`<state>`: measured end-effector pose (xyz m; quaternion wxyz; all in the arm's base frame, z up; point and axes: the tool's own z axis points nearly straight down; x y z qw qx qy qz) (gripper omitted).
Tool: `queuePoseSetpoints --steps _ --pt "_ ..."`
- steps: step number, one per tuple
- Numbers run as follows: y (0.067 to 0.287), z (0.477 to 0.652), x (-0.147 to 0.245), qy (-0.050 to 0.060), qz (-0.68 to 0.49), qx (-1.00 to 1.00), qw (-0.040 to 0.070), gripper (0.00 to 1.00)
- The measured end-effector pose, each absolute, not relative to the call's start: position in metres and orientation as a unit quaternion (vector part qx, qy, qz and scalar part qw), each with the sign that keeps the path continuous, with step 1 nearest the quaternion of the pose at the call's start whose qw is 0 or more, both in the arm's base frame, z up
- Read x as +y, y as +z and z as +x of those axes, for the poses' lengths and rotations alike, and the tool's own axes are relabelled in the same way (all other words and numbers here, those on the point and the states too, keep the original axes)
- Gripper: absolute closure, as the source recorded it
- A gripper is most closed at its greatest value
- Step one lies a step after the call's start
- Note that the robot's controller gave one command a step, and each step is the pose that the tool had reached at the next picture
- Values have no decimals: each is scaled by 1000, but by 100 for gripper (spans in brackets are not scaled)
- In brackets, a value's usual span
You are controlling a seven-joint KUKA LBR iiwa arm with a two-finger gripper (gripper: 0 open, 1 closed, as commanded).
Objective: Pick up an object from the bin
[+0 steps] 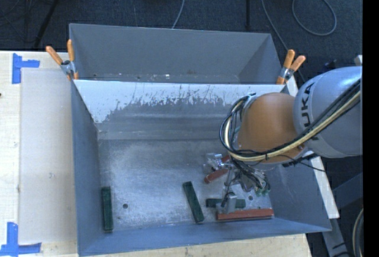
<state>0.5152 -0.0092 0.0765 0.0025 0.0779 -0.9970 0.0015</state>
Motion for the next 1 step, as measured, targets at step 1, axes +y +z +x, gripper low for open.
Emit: queuePoseSetpoints --steps 1 --pt "71 500 -109 1 75 -997 0 0"
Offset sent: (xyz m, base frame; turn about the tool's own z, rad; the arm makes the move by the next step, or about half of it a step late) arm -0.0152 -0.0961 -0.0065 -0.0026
